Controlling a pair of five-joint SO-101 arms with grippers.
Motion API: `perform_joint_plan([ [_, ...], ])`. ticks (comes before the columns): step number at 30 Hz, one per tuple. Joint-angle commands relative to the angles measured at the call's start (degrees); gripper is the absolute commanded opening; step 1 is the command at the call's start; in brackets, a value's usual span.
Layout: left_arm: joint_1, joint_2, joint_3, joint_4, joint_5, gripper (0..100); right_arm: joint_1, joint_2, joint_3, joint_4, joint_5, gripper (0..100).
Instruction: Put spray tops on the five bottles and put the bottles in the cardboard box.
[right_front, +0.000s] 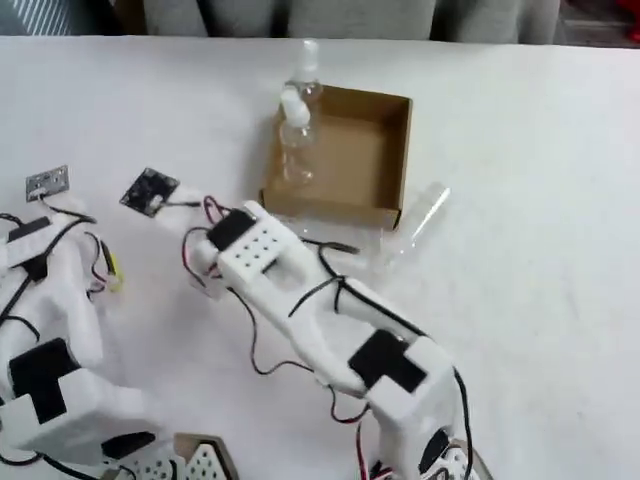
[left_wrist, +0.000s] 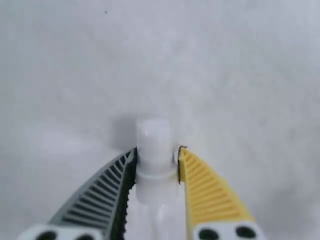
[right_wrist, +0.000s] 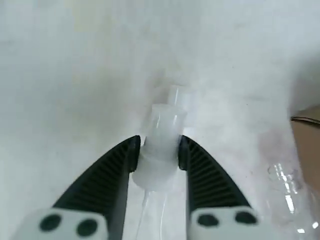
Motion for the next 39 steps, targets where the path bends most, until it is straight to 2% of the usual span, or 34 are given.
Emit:
perform_joint_plan([
  [1,-0.48,0.13,-2.90,0.44,0.53,3,-0.48,0.04,-8.62,6.11,0.26,14.1],
  [4,-0.48,0.13,-2.90,0.44,0.53,3,-0.48,-0.04,-13.80,12.26,0.79,18.1],
  [8,-0.48,0.13,-2.81,0.44,0.53,3,1.80,-0.04,-22.77,22.90,0.79,18.2],
  [12,-0.48,0.13,-2.73,0.44,0.44,3,7.16,-0.04,-32.35,34.42,0.79,18.1],
  [14,-0.48,0.13,-2.73,0.44,0.44,3,11.38,-1.01,-33.76,35.21,2.02,18.0],
  [19,-0.48,0.13,-2.64,0.44,0.26,3,22.29,-9.36,-28.48,34.95,3.08,18.0],
  [27,-0.40,0.13,-2.64,0.44,0.18,3,36.26,-27.74,-11.43,34.42,4.48,18.0],
  [29,-0.40,0.13,-2.55,0.44,0.18,3,39.78,-29.93,-7.12,32.22,10.02,18.0],
  [31,-0.40,0.13,-2.55,0.44,0.18,3,42.77,-30.55,-3.16,29.23,19.60,18.0],
  [32,-0.40,0.13,-2.55,0.53,0.18,3,44.18,-30.55,-1.14,27.91,26.81,18.0],
  [36,-0.40,0.13,-2.55,0.70,0.09,3,50.51,-29.58,9.14,23.52,63.21,18.3],
  [38,-0.40,0.13,-2.55,0.70,0.09,3,52.97,-28.97,13.27,21.23,73.58,18.3],
  [39,-0.40,0.13,-2.55,0.70,0.09,3,53.49,-28.70,14.42,19.47,74.37,18.3],
])
